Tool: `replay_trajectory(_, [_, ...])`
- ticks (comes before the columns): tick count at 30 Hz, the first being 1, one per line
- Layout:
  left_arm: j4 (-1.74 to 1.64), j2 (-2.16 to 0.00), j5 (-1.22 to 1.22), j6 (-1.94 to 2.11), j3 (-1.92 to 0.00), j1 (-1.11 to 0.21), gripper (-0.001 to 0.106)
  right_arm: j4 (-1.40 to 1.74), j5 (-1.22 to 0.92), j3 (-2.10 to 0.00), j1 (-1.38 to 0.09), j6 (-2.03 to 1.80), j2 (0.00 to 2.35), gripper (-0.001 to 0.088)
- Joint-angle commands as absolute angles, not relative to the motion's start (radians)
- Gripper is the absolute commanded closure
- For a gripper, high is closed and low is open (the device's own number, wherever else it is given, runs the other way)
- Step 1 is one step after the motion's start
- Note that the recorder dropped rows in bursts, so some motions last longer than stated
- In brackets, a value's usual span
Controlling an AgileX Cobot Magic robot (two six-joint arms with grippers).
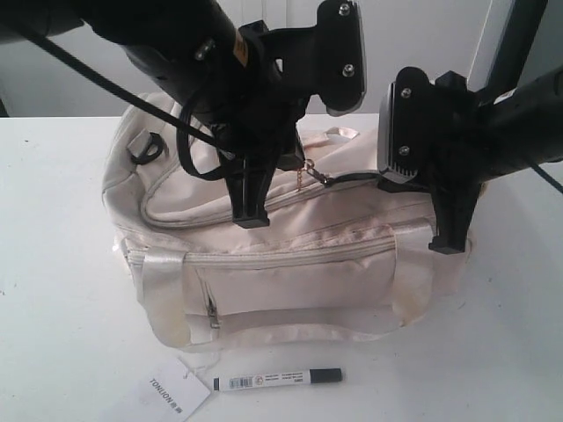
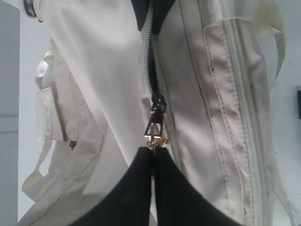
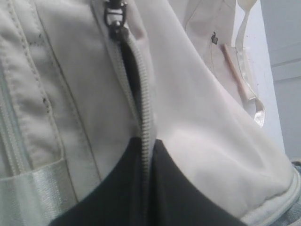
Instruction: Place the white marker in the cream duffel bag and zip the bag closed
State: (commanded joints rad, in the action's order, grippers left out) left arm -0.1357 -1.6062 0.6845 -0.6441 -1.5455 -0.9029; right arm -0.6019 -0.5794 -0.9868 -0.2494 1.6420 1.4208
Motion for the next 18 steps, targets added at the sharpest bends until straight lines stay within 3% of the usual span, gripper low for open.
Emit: replay_trajectory(18, [-0.148,-1.616,0.828,-0.643,-1.546,-0.895,0.105,-0.602,-0.647,-0.987,-0.249,1.642,1.421,0.0868])
